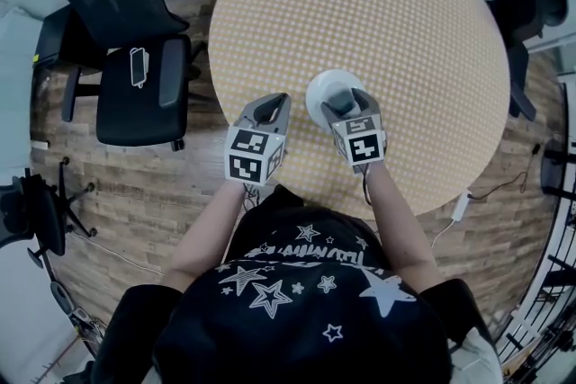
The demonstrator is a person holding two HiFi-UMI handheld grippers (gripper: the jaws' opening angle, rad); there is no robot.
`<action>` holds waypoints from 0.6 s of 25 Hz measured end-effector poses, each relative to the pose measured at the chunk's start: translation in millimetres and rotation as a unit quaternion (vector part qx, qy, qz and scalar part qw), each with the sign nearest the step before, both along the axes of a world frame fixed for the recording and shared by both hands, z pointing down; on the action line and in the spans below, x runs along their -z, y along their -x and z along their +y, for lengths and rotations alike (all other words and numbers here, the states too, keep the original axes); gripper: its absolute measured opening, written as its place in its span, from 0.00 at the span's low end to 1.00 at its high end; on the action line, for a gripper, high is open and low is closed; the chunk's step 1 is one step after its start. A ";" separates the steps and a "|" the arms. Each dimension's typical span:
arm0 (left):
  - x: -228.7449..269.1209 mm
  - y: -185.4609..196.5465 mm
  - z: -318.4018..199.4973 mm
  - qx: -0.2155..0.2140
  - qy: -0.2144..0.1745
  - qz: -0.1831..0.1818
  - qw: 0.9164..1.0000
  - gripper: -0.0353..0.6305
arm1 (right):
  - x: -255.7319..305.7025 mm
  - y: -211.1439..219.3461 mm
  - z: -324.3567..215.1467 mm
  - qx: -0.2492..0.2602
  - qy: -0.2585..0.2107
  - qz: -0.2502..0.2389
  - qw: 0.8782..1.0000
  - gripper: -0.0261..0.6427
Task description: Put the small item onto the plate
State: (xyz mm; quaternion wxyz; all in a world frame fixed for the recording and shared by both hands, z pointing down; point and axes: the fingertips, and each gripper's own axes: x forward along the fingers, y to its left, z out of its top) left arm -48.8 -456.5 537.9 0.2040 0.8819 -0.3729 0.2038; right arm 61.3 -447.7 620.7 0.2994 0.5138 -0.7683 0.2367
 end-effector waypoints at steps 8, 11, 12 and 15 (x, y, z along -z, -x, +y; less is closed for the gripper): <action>14.2 -5.0 11.7 0.009 -0.014 0.007 1.000 0.07 | 30.2 -2.4 9.7 0.003 -0.029 -0.023 0.999 0.51; 18.7 -12.1 19.4 0.011 -0.017 0.010 1.000 0.07 | 40.1 -4.3 21.1 0.006 -0.041 -0.048 0.998 0.50; 20.3 -15.5 21.8 0.011 -0.019 0.011 1.000 0.07 | 43.4 -6.6 24.2 0.005 -0.046 -0.054 0.997 0.50; 26.1 -24.1 31.4 0.010 -0.026 0.011 1.000 0.07 | 54.7 -14.9 34.1 0.003 -0.064 -0.063 0.996 0.50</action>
